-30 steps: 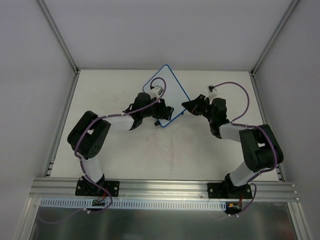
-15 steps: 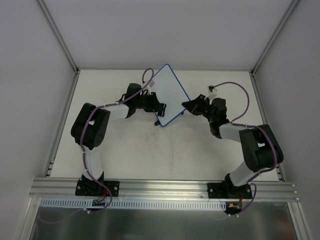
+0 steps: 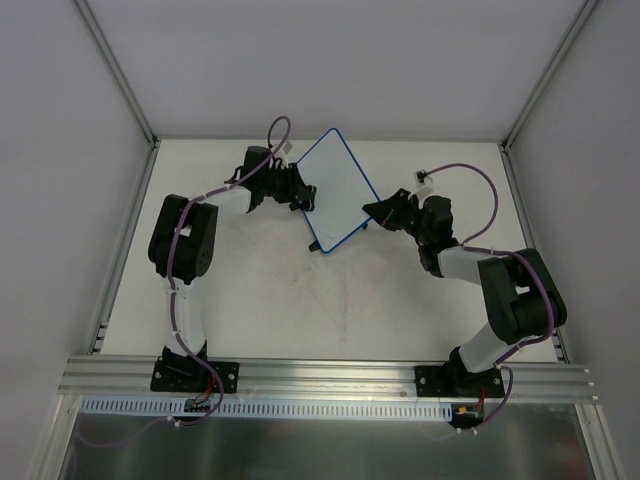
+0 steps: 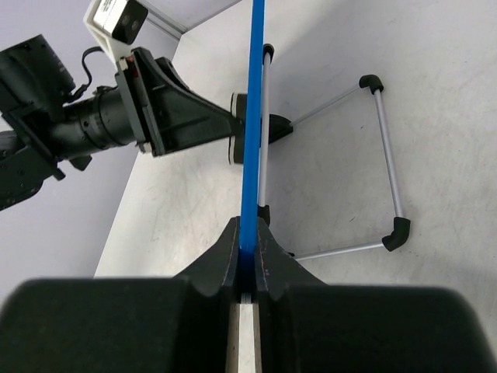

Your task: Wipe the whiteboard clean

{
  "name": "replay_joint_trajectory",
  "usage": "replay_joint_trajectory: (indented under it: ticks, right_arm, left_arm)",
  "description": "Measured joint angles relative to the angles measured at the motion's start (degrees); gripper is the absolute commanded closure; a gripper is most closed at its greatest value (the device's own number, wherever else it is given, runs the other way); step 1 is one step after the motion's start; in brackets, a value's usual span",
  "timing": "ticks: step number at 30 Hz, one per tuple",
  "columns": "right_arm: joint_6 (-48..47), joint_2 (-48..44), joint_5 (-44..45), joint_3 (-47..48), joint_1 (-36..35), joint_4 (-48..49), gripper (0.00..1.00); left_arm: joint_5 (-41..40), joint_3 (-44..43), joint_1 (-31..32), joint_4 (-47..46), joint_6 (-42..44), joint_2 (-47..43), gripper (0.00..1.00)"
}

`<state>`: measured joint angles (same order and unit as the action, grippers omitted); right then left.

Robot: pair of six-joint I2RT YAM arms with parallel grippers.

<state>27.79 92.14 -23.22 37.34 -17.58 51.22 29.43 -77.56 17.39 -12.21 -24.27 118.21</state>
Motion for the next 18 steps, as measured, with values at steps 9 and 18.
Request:
replay_joint_trajectory:
  ticks: [9, 18]
  right_arm:
    - [0.0, 0.02, -0.04, 0.0, -0.2, 0.15, 1.0]
    - [0.02, 0.2, -0.17, 0.0, -0.2, 0.48, 1.0]
  left_arm:
    - [-0.74, -7.34, -3.34, 3.65, -1.29, 4.92, 0.98]
    - [0.13, -4.92, -2.78, 1.16, -1.44, 4.07, 0.98]
